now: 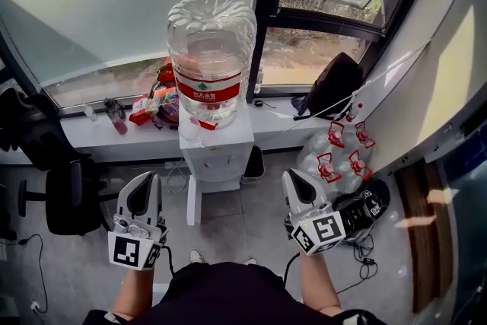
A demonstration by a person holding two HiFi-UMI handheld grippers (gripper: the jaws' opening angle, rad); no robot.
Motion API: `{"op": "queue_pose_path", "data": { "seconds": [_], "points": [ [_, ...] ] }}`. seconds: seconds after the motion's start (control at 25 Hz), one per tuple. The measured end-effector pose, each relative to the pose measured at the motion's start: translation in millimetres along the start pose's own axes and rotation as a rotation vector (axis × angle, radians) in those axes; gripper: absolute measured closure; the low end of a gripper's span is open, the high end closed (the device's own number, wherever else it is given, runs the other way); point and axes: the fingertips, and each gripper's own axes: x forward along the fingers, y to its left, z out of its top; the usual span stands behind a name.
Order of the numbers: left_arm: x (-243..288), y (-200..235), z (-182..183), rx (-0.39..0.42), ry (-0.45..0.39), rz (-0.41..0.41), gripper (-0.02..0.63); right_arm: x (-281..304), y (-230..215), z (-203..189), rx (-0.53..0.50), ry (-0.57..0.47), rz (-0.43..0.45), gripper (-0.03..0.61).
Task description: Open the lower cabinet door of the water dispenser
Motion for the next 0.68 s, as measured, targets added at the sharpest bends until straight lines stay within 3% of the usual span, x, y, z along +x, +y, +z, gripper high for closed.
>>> {"op": "queue_pose_path", "data": {
  "seconds": [0.68],
  "points": [
    [-5.9,-5.8,3.8,0.015,-0.008,0.004,0.607,-5.5,4.3,-2.6,-0.003,0.009,0.010,0.574]
  ]
}}
